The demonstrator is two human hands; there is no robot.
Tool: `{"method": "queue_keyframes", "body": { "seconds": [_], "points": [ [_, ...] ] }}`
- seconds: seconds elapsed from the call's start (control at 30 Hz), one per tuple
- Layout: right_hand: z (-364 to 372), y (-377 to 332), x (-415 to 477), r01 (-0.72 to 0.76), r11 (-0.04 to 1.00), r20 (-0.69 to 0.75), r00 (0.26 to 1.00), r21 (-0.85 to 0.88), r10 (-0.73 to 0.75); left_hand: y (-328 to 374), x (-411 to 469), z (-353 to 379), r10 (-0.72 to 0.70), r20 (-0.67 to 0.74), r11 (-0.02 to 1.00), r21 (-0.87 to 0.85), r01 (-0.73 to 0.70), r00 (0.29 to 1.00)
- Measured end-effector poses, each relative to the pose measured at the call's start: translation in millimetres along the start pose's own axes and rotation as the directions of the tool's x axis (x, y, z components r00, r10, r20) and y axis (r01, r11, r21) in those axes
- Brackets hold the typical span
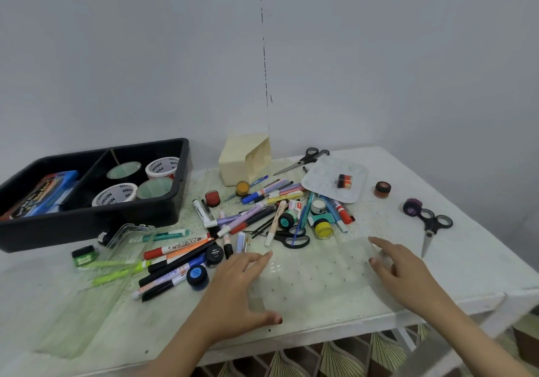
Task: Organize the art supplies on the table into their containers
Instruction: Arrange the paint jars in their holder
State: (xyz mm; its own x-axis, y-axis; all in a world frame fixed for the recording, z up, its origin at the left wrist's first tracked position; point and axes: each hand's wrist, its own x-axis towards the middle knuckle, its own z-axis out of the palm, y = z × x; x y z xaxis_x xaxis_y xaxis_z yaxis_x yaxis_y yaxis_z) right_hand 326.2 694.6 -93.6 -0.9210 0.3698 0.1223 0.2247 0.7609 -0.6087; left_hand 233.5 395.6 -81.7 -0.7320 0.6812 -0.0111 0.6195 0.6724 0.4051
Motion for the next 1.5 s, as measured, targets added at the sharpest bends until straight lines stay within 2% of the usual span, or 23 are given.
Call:
{"method": "queue_keyframes", "body": {
  "seconds": [0.27,0.63,0.83,0.97,1.03,1.13,1.2,1.3,1.5],
  "points": [
    [3,-2,-1,0.008,0.999,-0.028,1.000,-0.033,-0.009,-1,5,5,0.036,-0.061,0.998,-0.050,-0.039,0.997],
    [8,-12,10,-0.014,0.997,-0.044,0.999,-0.079,0.010,-12,19,2,0.035,-0.042,0.999,-0.022,-0.036,0.999],
    [-2,-10,17,-0.022,0.999,-0.011,1.000,-0.039,0.022,-15,35,-7,0.053,-0.170,0.993,-0.092,-0.070,0.984],
    [-1,-15,26,0.009,0.999,-0.072,0.997,-0.039,-0.012,-16,59,-9,0.044,-0.252,0.993,-0.095,-0.070,0.967],
    [3,-21,32,0.016,0.995,-0.116,0.993,-0.097,-0.028,-17,73,-10,0.039,-0.265,0.995,-0.081,-0.063,0.963],
    [15,-33,42,-0.036,0.939,-0.277,0.959,-0.341,-0.064,-16,92,-11,0.025,-0.273,0.996,-0.072,-0.047,0.962],
    [21,-45,48,-0.074,0.920,-0.311,0.949,-0.384,-0.054,-14,104,-11,0.030,-0.278,0.998,-0.050,-0.046,0.960],
    [32,-61,55,-0.103,0.921,-0.252,0.968,-0.375,0.005,-13,117,-9,0.051,-0.270,0.998,-0.013,-0.056,0.962],
    [44,-75,64,-0.070,0.916,-0.126,0.992,-0.395,0.021,-10,132,-4,0.080,-0.245,0.997,0.016,-0.079,0.966]
  ]
}}
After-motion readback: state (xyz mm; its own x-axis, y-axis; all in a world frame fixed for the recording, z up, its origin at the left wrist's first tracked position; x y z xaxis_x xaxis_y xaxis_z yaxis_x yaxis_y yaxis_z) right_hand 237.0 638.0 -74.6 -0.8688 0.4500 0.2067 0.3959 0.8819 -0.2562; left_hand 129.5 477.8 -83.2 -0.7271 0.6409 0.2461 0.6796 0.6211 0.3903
